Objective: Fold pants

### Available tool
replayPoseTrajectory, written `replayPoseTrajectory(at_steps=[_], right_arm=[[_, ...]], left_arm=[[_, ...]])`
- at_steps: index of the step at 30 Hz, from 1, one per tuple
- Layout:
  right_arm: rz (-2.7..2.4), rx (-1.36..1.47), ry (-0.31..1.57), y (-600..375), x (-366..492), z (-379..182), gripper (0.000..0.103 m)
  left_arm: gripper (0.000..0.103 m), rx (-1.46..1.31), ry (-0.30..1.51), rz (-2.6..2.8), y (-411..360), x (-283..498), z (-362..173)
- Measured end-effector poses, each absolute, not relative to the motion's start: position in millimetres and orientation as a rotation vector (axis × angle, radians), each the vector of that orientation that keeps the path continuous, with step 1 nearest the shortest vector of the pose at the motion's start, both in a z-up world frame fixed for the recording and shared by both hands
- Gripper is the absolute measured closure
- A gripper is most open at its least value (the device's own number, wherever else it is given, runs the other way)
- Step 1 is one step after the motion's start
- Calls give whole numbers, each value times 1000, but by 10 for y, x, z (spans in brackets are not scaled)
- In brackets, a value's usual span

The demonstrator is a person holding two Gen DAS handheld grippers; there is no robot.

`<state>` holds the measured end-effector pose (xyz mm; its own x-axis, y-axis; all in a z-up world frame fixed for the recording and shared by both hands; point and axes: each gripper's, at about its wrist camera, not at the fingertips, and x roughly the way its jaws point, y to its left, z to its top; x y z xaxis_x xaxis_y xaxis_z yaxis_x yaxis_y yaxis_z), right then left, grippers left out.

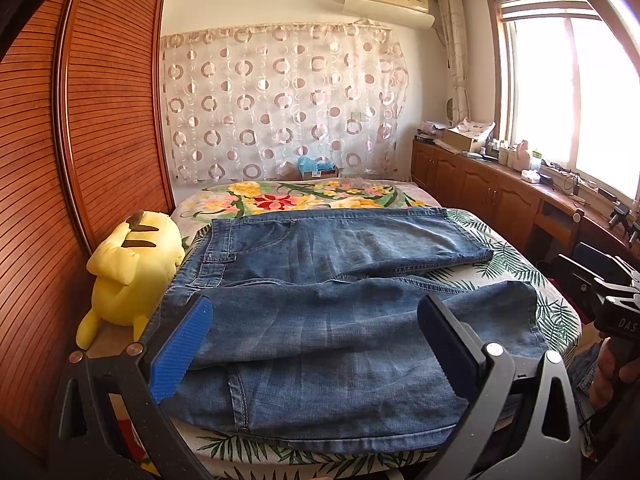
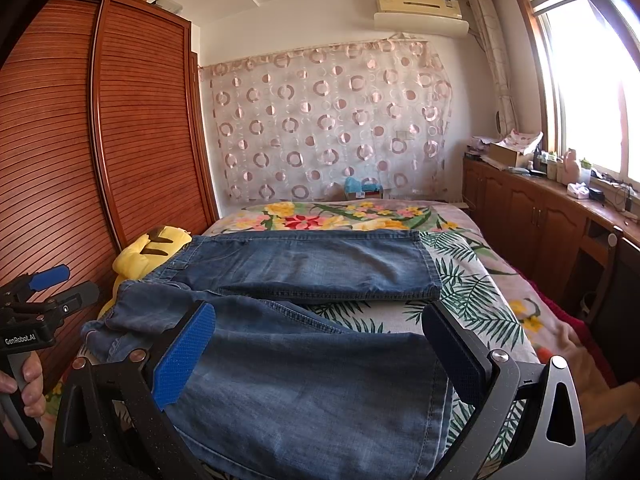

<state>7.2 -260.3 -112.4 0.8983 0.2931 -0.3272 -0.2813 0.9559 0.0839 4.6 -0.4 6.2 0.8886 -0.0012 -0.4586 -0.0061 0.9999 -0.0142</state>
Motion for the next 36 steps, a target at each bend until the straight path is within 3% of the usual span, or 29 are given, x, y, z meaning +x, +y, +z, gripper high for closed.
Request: replayPoseTrajectory(at_steps=[36], right_arm=[[297, 38, 343, -2605, 52, -1117, 0]], left_arm=[[0, -13, 471, 4, -57, -31, 41]])
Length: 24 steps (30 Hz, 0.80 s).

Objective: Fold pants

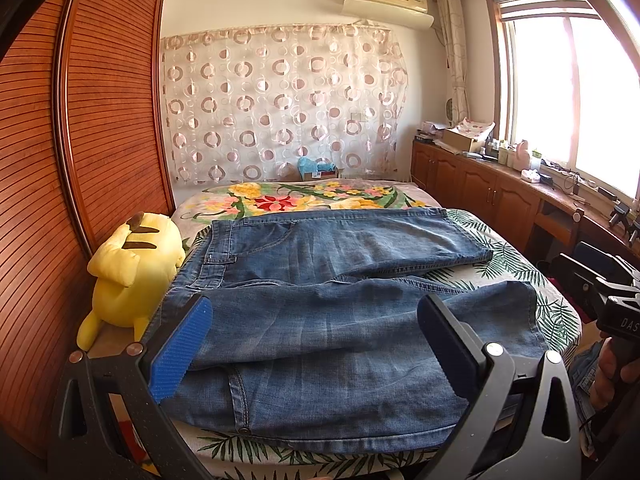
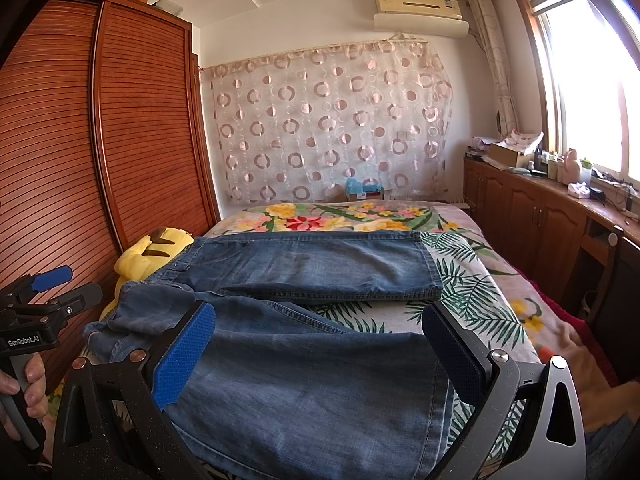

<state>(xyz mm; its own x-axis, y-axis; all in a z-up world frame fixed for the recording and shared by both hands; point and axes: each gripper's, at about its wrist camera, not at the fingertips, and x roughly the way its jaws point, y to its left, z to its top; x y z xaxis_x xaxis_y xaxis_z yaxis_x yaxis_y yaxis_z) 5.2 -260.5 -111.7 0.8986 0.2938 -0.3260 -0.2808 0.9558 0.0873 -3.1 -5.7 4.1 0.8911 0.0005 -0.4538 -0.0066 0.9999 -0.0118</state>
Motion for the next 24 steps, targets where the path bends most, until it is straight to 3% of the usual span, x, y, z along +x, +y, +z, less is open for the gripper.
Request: replayPoseTrajectory(at_steps=[24], right_arm=[[284, 20, 438, -2696, 255, -1256, 0]], left_arm=[[0, -48, 569, 112, 512, 110, -264]])
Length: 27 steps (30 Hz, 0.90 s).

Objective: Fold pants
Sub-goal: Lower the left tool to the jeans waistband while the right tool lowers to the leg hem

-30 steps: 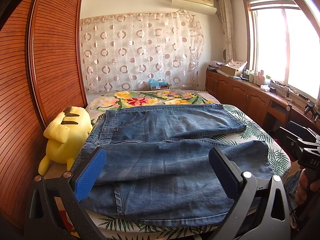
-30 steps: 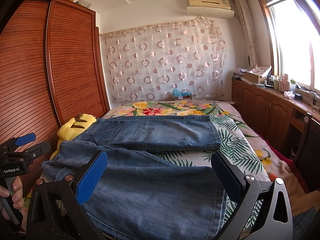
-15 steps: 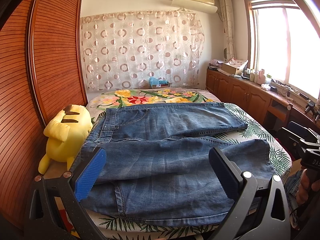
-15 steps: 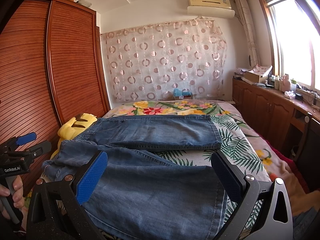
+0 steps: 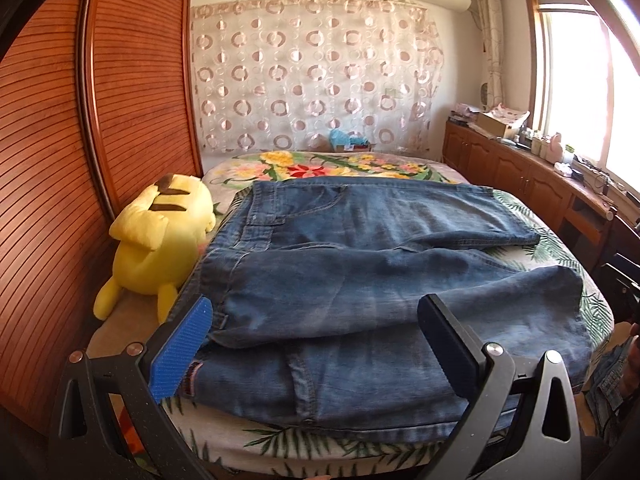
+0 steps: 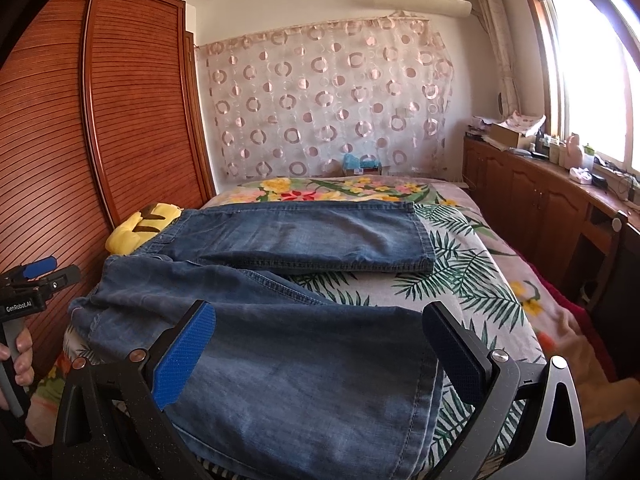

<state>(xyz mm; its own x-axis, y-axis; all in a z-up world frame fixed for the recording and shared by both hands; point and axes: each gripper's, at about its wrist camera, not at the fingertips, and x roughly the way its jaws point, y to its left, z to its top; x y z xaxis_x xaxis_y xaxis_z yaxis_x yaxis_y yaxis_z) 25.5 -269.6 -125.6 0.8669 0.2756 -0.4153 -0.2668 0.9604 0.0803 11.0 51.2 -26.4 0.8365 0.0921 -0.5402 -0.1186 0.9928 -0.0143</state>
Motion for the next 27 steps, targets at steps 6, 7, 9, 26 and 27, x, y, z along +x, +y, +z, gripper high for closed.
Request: replayPoseTrajectory(at_steps=[6, 7, 9, 26, 27], right_arm=[[253, 13, 478, -2710, 307, -1277, 0], [249, 12, 483, -2708, 315, -1263, 0], [243, 8, 492, -2700, 315, -1253, 0], [188, -57, 638, -2631, 344, -1222, 0], [187, -59, 645, -2622, 333, -1206, 0]], left_arm=[[0, -49, 591, 151, 674, 127, -360], [0, -48, 594, 155, 698, 127, -373], [0, -50, 603, 157, 737, 125, -394], [5, -160, 718, 232, 1487, 24, -900], [10, -169, 722, 228, 1511, 22, -913]])
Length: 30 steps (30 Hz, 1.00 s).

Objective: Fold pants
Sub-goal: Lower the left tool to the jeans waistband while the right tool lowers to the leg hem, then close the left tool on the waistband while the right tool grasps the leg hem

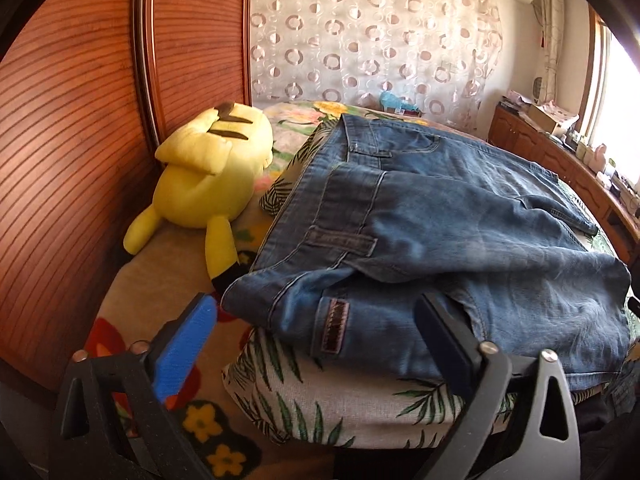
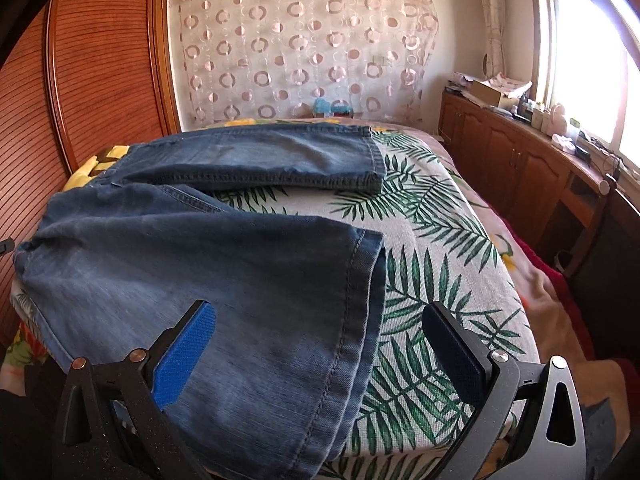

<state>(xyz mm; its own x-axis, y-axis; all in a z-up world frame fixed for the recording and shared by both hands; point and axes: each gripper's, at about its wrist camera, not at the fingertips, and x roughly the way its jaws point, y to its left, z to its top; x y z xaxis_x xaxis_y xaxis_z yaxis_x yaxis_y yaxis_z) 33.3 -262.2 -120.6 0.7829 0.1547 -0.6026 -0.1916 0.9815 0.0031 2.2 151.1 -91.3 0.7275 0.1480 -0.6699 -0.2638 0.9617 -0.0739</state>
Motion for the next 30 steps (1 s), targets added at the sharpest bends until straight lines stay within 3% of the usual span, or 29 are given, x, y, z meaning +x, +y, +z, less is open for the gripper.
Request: replayPoseTrajectory(at_steps=[6, 17, 22, 24, 30], right_arm=[[193, -71, 670, -2595, 288, -1157, 1], [215, -54, 706, -2723, 179, -1205, 4], [233, -60, 738, -2766, 226, -1286, 9], [239, -65, 750, -2754, 253, -1314, 11], [250, -82, 746, -2734, 217, -1293, 14]], left_arm=[[35, -225, 756, 220, 1620, 18, -1042], [46, -300, 767, 201, 1691, 30, -1197], [65, -290, 726, 194, 1683, 7, -1145], [82, -290, 704, 190, 1686, -9, -1100], [90, -281, 663, 179, 1702, -23, -954]])
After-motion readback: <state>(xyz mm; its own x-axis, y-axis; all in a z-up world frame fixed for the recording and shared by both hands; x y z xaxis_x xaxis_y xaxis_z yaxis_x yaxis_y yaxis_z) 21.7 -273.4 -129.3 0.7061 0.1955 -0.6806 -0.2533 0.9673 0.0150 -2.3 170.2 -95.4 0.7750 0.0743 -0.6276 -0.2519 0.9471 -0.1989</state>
